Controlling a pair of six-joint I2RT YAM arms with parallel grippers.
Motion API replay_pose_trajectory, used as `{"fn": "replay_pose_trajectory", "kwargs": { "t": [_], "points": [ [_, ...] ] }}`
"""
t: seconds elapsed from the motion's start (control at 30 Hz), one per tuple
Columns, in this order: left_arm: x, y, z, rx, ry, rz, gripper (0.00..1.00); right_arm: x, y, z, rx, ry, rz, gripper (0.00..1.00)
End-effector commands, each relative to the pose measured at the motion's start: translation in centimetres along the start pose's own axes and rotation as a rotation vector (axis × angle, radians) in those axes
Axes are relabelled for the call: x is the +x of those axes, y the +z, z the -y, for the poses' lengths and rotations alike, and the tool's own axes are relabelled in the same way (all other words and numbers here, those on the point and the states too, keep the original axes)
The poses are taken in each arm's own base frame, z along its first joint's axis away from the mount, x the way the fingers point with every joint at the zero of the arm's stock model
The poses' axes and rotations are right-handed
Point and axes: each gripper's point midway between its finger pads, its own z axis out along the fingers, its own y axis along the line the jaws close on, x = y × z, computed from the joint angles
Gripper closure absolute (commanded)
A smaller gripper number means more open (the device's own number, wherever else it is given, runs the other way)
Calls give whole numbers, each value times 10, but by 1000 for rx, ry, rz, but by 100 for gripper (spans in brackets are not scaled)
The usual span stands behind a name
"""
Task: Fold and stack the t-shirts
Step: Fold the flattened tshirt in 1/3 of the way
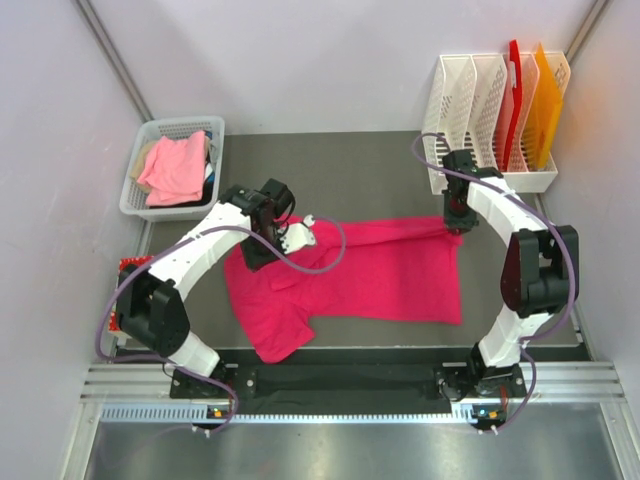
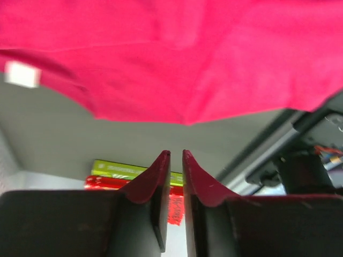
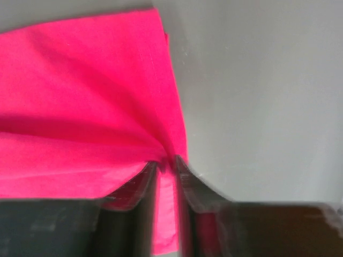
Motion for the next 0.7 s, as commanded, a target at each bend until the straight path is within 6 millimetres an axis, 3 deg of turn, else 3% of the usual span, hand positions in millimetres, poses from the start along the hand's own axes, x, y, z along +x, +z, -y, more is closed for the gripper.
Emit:
{"fn": "replay_pose_trajectory", "kwargs": {
  "t": [0.0,0.13,0.3,0.4,0.43,0.5,0.53,0.67],
  "points": [
    [27,-2,39,185,16,-94,75,-8,-10,4,31,6,19,71],
    [24,-1,25,130,6,-97,67,-3,-9,1,22,11,-11,59],
    [1,6,-41,-121,-63,-17,69,-9,-21,-7,-26,55,22,58],
    [-19,8,-79,-219,-120,26,72,-24,-21,-10,-33,60,54,58],
    [-25,19,-85,-207,-144,12,73,-35,-23,-12,-37,63,71,58],
    [-40,18,-103,-231,-175,36,74,-36,-7,-21,-48,51,29,58],
    [-46,31,-107,-215,-199,22,74,-43,-5,-25,-61,54,39,59],
    [-65,51,-124,-199,-258,44,77,-49,19,-38,-81,49,5,60]
  ]
}}
